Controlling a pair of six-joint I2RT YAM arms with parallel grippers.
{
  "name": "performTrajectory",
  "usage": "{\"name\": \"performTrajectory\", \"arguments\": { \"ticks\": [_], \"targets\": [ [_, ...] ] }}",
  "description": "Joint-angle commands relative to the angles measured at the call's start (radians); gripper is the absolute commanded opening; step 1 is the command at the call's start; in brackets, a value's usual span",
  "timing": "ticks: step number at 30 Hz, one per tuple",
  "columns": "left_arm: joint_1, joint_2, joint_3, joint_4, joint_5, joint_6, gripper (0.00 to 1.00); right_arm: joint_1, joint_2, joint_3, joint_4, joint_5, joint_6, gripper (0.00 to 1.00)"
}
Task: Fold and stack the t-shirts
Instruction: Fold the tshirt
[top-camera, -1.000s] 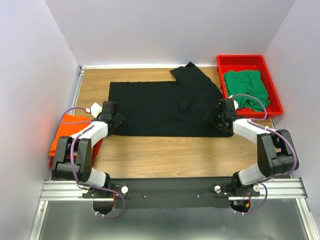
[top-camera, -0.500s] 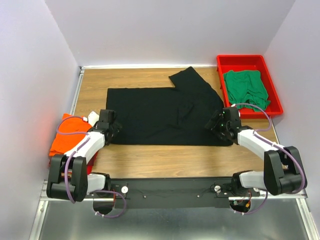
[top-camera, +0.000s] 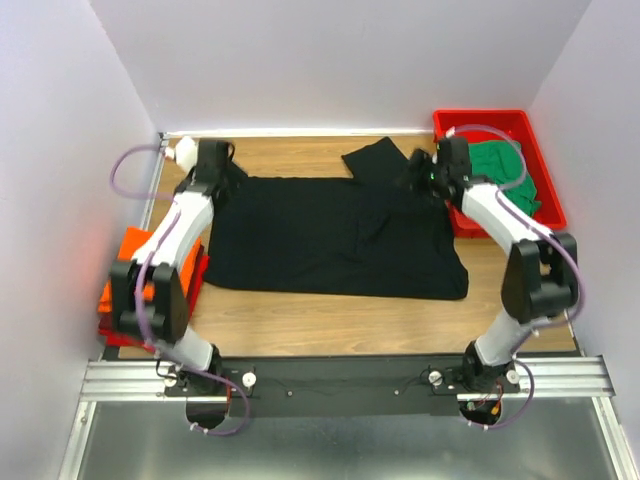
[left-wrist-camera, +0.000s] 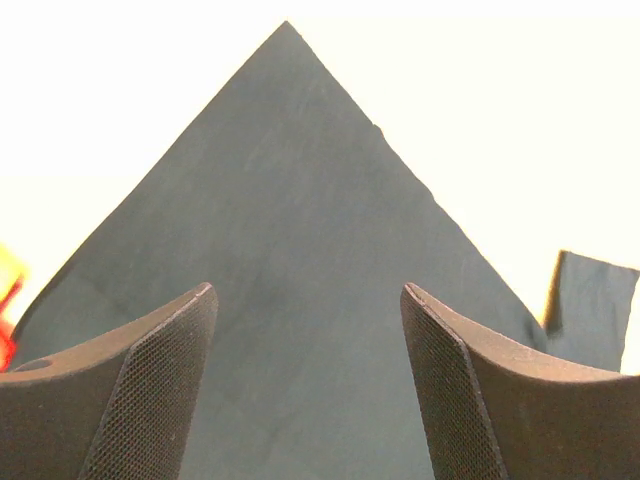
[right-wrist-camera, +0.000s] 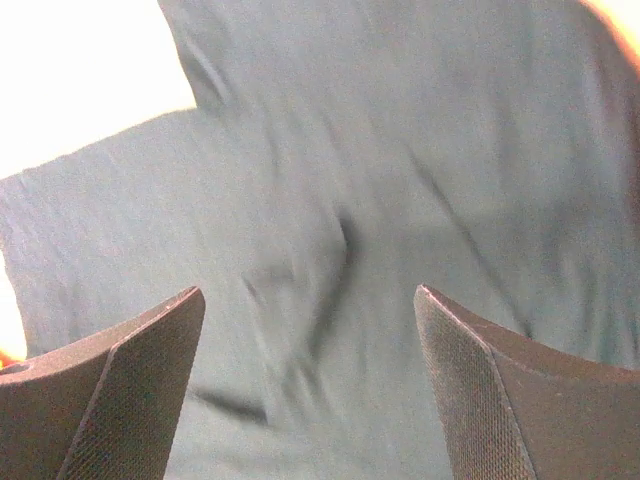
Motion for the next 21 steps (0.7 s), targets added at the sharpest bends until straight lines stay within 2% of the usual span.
{"name": "performTrajectory", "arguments": {
  "ticks": [1, 4, 7, 11, 13, 15, 21],
  "targets": [
    [0.015, 0.288, 0.251, -0.082, -0.106, 0.118, 0.81, -0.002, 0.206, 0.239, 0.051, -0.004, -0.118, 0.91],
    [0.026, 0.492, 0.472, -0.192, -0.189, 0.132, 0.81, -0.003, 0.369, 0.428, 0.055, -0.027, -0.17, 0.9],
    [0.058, 0.594, 0.609, -0.2, -0.184, 0.155, 0.81, -0.002, 0.46, 0.544, 0.085, -0.068, -0.198, 0.89],
    [0.087, 0.79, 0.833, -0.281, -0.161, 0.188, 0.74, -0.002, 0.584, 0.642, 0.107, -0.124, -0.244, 0.89],
    [0.089, 0.868, 0.946, -0.335, -0.172, 0.193, 0.73, -0.002, 0.606, 0.661, 0.11, -0.116, -0.258, 0.89],
    [0.095, 0.902, 0.996, -0.344, -0.161, 0.198, 0.72, -0.002, 0.616, 0.657, 0.111, -0.108, -0.269, 0.89],
    [0.11, 0.964, 1.01, -0.343, -0.12, 0.181, 0.66, 0.0, 0.632, 0.657, 0.119, -0.081, -0.29, 0.89]
  ]
}}
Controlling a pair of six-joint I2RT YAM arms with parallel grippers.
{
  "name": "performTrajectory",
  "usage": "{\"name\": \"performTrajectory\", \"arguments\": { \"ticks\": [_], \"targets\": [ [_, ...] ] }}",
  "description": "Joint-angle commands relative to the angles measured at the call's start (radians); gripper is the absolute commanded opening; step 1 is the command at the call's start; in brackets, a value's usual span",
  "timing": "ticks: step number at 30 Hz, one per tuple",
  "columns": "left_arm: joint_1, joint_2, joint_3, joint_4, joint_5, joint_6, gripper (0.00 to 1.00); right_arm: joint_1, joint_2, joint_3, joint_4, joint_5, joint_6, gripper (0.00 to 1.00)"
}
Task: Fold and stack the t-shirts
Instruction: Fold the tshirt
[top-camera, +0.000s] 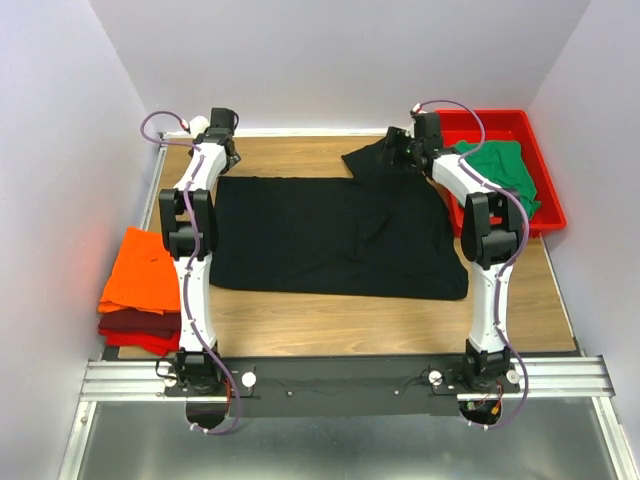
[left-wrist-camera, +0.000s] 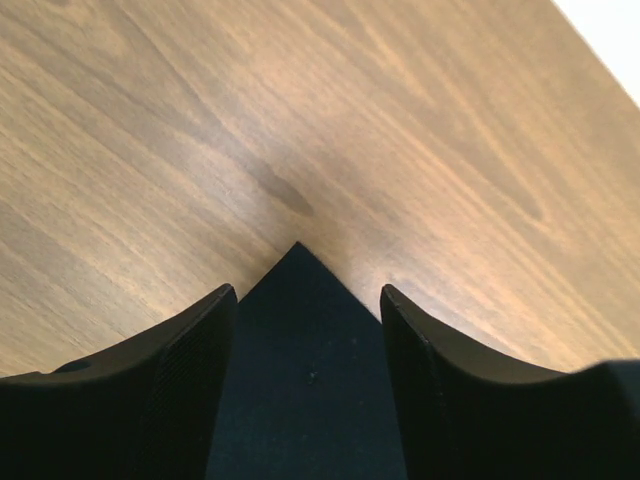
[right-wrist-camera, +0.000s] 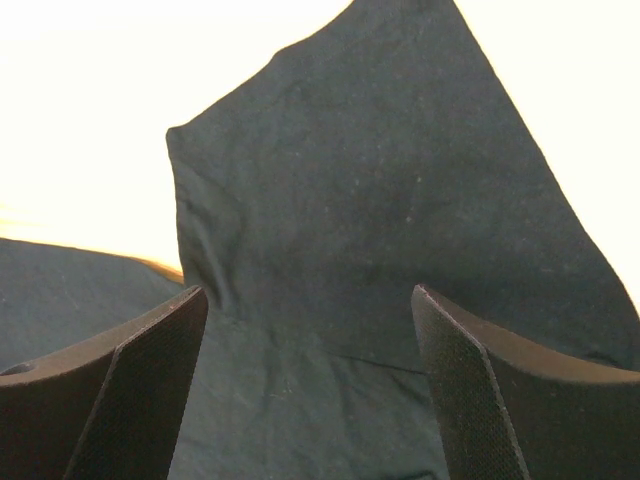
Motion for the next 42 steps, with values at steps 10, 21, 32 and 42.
{"name": "performTrajectory", "arguments": {
  "ticks": [10, 21, 32, 42],
  "targets": [
    [0.013, 0.077, 0.015, -0.046, 0.021, 0.0, 0.56, -0.002, 0.045, 0.045, 0.034, -0.025, -0.038, 0.89],
    [0.012, 0.083, -0.013, -0.036, 0.04, -0.002, 0.41, -0.002, 0.158, 0.152, 0.037, 0.064, -0.052, 0.89],
    [0.045, 0.04, -0.081, 0.038, 0.073, 0.023, 0.37, -0.002, 0.215, 0.227, 0.037, 0.249, -0.075, 0.9],
    [0.047, 0.018, -0.09, 0.09, 0.116, 0.063, 0.4, 0.0, 0.287, 0.266, 0.034, 0.337, -0.081, 0.81]
  ]
}}
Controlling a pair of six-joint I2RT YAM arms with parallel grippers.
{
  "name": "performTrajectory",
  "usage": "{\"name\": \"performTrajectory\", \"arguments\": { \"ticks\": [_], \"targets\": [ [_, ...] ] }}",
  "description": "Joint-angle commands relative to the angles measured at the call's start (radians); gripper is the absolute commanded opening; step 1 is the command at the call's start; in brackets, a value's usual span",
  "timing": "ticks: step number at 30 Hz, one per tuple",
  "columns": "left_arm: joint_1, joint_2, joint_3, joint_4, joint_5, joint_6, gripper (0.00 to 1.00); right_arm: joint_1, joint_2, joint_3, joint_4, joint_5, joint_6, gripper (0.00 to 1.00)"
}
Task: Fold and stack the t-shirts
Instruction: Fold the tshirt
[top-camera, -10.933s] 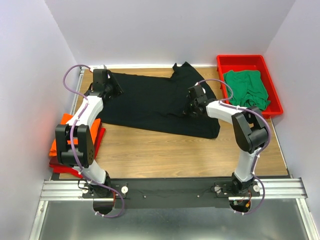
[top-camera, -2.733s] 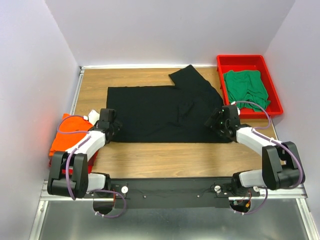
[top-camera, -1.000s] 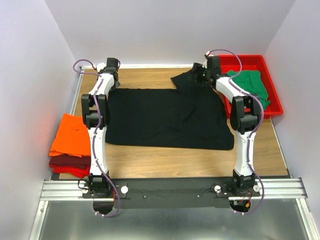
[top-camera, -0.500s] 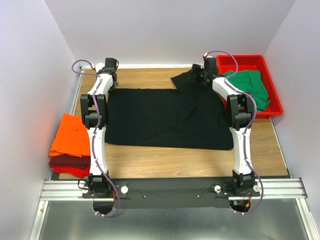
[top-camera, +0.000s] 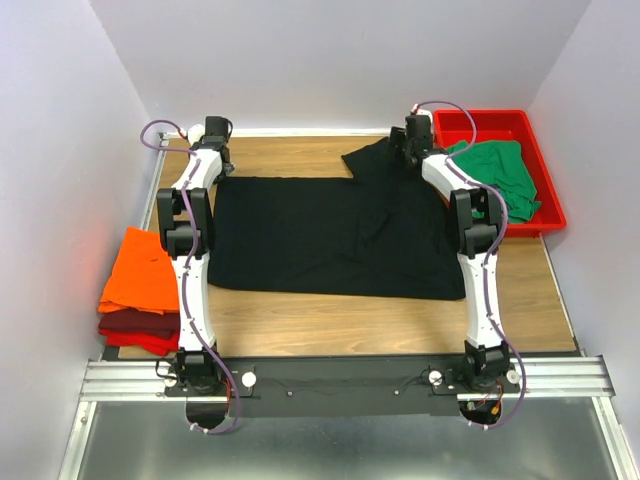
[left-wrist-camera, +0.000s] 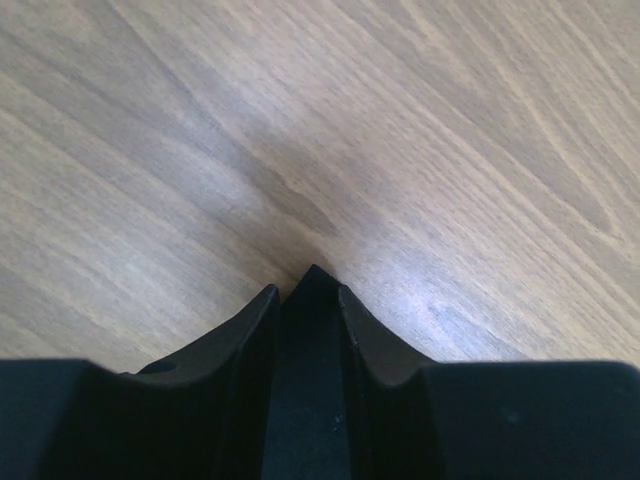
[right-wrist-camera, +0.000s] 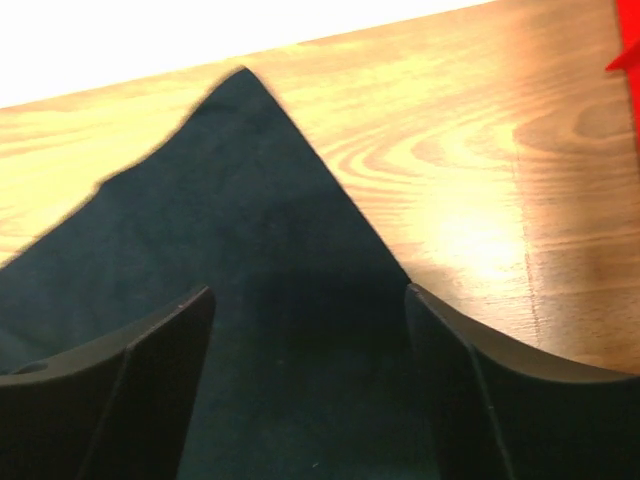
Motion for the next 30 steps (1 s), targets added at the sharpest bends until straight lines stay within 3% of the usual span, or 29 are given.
{"name": "performTrajectory", "arguments": {
  "ticks": [1, 3, 12, 18, 28, 30],
  "targets": [
    [0.007, -0.027, -0.041, 0.03, 0.052, 0.039, 0.42, 0.0, 0.06, 0.027, 0.003, 0.052, -0.008, 0.79],
    [0.01, -0.038, -0.036, 0.05, 0.05, 0.048, 0.47, -0.001, 0.07, 0.03, 0.002, 0.04, -0.003, 0.76],
    [0.014, 0.008, 0.043, -0.008, 0.037, 0.081, 0.48, 0.0, 0.11, 0.041, -0.008, 0.002, 0.003, 0.73],
    [0.014, 0.026, 0.069, -0.025, 0.041, 0.099, 0.45, 0.011, 0.109, 0.018, -0.014, 0.009, 0.0, 0.61],
    [0.018, 0.051, 0.069, -0.033, 0.053, 0.119, 0.39, 0.028, 0.089, -0.011, -0.025, 0.049, 0.002, 0.29],
    [0.018, 0.055, 0.069, -0.033, 0.057, 0.118, 0.35, 0.028, 0.081, -0.013, -0.025, 0.055, 0.0, 0.29]
  ]
}}
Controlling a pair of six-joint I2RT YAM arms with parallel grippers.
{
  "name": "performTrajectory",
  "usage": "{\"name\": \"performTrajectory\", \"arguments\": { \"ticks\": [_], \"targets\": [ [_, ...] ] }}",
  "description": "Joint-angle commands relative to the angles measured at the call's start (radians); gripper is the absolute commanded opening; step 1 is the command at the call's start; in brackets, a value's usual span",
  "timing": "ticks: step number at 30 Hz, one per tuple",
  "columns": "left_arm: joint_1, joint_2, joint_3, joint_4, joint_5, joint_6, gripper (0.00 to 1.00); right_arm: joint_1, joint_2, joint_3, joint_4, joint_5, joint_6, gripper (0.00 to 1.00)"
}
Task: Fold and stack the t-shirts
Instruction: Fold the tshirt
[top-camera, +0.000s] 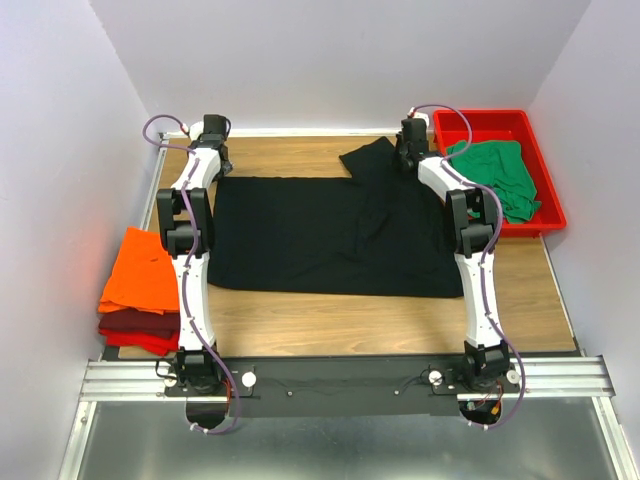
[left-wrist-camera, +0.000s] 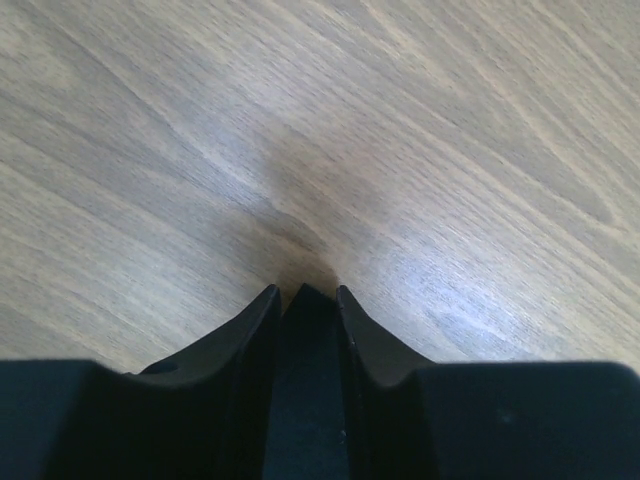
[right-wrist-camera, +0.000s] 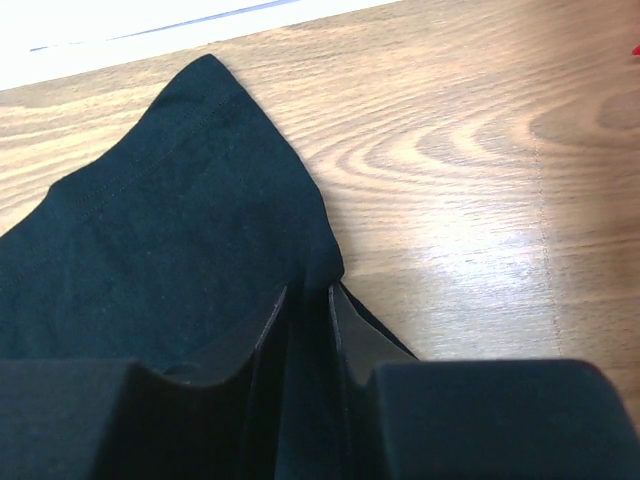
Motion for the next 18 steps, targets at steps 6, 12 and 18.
{"name": "performTrajectory", "arguments": {
  "ticks": [6, 12, 18],
  "targets": [
    [0.01, 0.032, 0.018, -0.026, 0.035, 0.013, 0.22, 0.013, 0.008, -0.023, -0.045, 0.037, -0.003, 0.22],
    [0.01, 0.021, 0.01, -0.008, 0.059, 0.019, 0.0, 0.015, -0.01, -0.018, -0.047, 0.046, -0.001, 0.14],
    [0.028, -0.041, -0.054, 0.127, 0.149, -0.003, 0.0, 0.013, 0.022, 0.069, -0.045, 0.038, 0.012, 0.0]
  ]
}}
